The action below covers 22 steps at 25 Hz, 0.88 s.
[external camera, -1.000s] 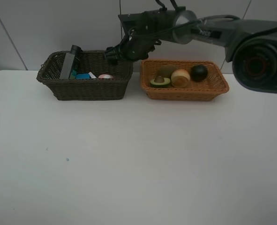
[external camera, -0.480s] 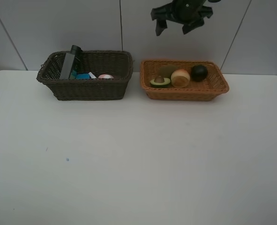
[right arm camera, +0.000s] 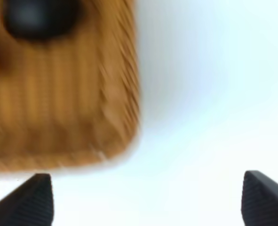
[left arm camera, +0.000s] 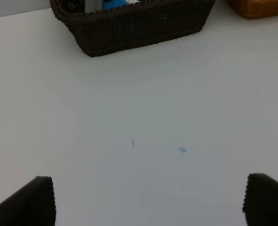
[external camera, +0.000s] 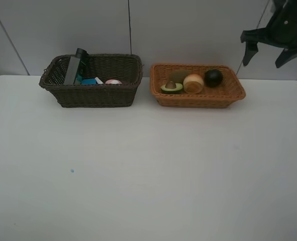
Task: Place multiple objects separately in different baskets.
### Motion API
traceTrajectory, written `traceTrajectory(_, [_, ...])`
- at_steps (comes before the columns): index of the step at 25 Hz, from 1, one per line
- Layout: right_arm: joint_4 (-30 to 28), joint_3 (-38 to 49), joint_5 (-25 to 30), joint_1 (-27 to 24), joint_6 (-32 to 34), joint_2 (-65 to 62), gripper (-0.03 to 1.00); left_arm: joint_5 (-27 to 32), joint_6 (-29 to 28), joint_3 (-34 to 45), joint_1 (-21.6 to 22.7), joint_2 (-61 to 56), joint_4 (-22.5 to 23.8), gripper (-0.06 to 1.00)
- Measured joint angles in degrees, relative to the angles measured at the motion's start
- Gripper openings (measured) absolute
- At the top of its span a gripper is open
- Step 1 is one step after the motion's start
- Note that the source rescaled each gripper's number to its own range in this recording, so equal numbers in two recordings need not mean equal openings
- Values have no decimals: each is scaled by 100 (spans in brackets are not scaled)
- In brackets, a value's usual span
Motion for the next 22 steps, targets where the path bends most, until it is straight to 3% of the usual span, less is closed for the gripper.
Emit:
traceTrajectory(11, [27, 3990, -693, -63, 0, -3778, 100, 0, 0, 0, 0, 0, 0, 100])
traceTrajectory(22, [192, 6282, -982, -63, 0, -7289, 100, 0, 0, 0, 0, 0, 0, 100])
